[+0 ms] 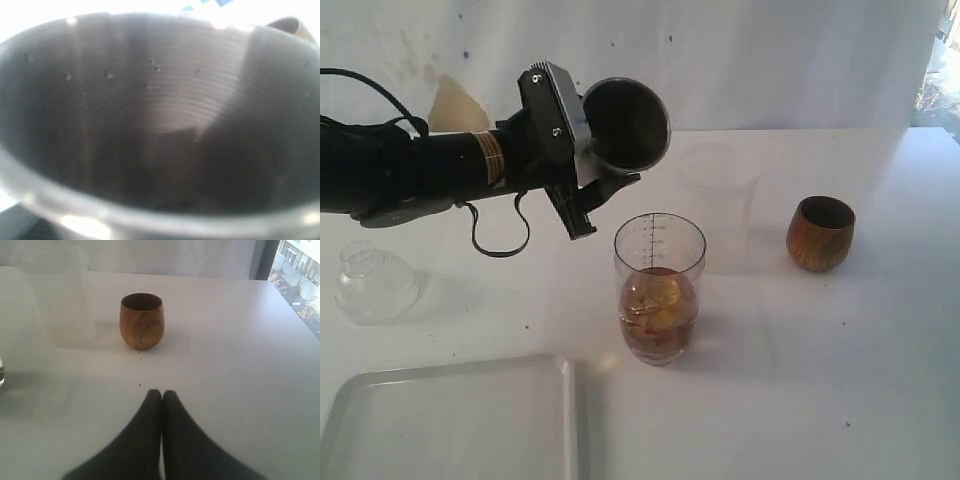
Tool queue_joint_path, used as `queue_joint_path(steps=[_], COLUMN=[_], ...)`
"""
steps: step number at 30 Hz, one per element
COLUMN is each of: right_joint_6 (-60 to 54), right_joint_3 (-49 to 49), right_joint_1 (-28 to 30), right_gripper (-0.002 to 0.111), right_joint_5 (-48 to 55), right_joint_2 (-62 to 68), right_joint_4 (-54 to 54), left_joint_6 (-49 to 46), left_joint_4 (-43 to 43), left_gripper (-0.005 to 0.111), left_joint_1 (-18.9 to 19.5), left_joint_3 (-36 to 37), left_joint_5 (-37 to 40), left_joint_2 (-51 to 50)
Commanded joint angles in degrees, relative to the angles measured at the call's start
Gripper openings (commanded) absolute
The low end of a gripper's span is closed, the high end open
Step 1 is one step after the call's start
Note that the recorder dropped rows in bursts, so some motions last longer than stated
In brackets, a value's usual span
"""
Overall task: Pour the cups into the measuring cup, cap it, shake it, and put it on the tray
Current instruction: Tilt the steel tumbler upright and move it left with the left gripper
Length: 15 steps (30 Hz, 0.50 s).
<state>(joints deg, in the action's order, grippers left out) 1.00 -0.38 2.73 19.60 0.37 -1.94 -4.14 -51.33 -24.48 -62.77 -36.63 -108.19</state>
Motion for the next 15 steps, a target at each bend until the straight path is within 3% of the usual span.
queue_joint_path(steps=[1, 4, 10, 15], right_joint_6=[0.3, 0.3, 0.3, 0.3], right_joint_3=[0.4, 0.4, 0.4, 0.4], right_joint_1=[-0.3, -0.3, -0.3, -0.3], right_gripper=[0.0, 0.0, 0.0, 0.0], right_joint_5=[-0.1, -0.1, -0.1, -0.1], right_joint_2=[-0.4, -0.4, -0.4, -0.4], right_joint_4=[0.0, 0.0, 0.0, 0.0], left_joint_6=[-8.8, -8.0, 10.8, 23.2], left_joint_4=[1.6, 1.6, 2.1, 12.5], left_gripper=[0.0, 0.0, 0.0, 0.0], left_joint_1=[-0.2, -0.2, 0.3, 1.8], left_joint_3=[-0.5, -0.5, -0.5, -0.5], left_joint_5=[2.8, 2.2, 2.4, 1.2], left_joint_2=[0.7, 0.7, 0.1, -3.3])
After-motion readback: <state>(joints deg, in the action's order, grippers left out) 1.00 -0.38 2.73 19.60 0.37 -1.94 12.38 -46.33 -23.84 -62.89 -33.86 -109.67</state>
